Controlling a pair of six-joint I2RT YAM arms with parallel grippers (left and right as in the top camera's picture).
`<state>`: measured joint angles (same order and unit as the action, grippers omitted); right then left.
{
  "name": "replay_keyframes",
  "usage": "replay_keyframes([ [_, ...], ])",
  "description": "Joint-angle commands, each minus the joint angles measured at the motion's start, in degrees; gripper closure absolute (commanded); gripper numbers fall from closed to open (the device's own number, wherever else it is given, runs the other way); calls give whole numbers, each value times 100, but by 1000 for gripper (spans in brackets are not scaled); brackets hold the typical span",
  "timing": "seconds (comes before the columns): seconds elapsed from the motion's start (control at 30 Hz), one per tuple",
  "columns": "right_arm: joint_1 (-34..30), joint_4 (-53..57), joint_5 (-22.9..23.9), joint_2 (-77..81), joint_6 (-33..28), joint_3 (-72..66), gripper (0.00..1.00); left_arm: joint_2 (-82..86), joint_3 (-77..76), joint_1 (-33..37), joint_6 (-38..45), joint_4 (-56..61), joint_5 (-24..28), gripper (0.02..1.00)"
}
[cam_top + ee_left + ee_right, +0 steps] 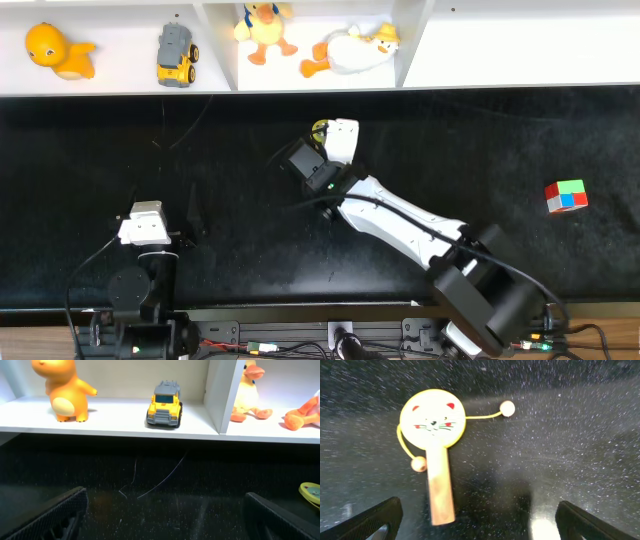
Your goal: Store Toys
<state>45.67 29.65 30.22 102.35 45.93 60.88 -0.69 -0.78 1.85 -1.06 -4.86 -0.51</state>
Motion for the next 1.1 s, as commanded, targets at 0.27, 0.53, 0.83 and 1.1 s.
replay_keyframes([
  [0.27, -48, -203, -404, 330, 13, 164, 104, 52, 31, 11, 85, 13, -48, 20],
  [0.53, -48, -203, -409, 330, 13, 164, 584, 52, 31, 11, 85, 13, -48, 20],
  [0.83, -48, -205, -411, 330, -33, 164, 768, 52, 31, 11, 85, 13, -48, 20],
  [1.1, -48, -210, -435, 330, -33, 164, 956, 52, 31, 11, 85, 13, -48, 20],
])
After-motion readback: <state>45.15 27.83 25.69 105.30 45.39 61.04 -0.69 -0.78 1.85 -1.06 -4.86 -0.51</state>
